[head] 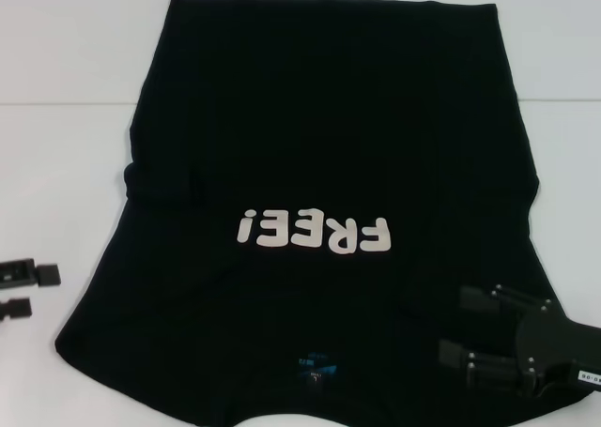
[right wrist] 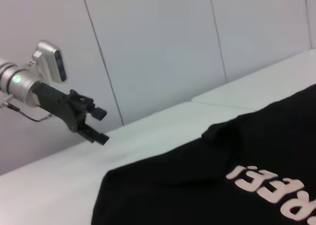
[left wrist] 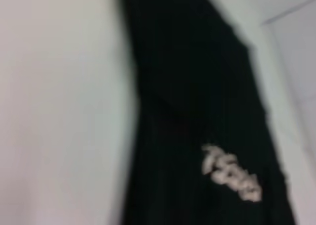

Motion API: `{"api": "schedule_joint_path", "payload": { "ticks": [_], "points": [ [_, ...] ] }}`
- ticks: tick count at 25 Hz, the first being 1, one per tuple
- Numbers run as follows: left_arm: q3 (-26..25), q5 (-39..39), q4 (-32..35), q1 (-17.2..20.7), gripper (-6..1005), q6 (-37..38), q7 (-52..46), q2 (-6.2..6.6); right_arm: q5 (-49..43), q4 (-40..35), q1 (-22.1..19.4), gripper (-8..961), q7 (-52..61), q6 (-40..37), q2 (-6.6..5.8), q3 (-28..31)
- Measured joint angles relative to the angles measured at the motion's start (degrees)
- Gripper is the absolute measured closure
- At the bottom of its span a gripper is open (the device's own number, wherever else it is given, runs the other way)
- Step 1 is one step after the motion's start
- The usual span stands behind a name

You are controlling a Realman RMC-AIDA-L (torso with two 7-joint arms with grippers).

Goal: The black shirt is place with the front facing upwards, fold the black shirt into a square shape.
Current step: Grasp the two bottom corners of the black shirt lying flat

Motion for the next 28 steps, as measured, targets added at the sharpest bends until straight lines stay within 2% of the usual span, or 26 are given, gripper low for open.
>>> {"api": "schedule_joint_path", "payload": {
  "ticks": [3, 7, 17, 28],
  "points": [
    [0.21, 5.16, -0.56, -1.62, 138, -0.52, -3.24, 0.23, -0.07, 0.2, 0.05, 50, -0.21, 0.61, 0.01, -0.44],
    [0.48, 8.5, -1.18, -2.83, 114, -2.45, -3.54, -0.48, -0.08, 0.2, 0.24, 52, -0.25, 0.56, 0.02, -0.48],
    [3.75, 8.9, -3.08, -3.36, 115, -6.52, -2.79, -1.15, -0.07, 0.2, -0.05, 54, -0.28, 0.19, -0.03, -0.54],
    [4.18, 8.98, -3.89, -4.03, 114, -7.25, -1.99, -1.93, -0.07, 0.2, -0.14, 53, 0.03, 0.13, -0.07, -0.54]
  ]
}}
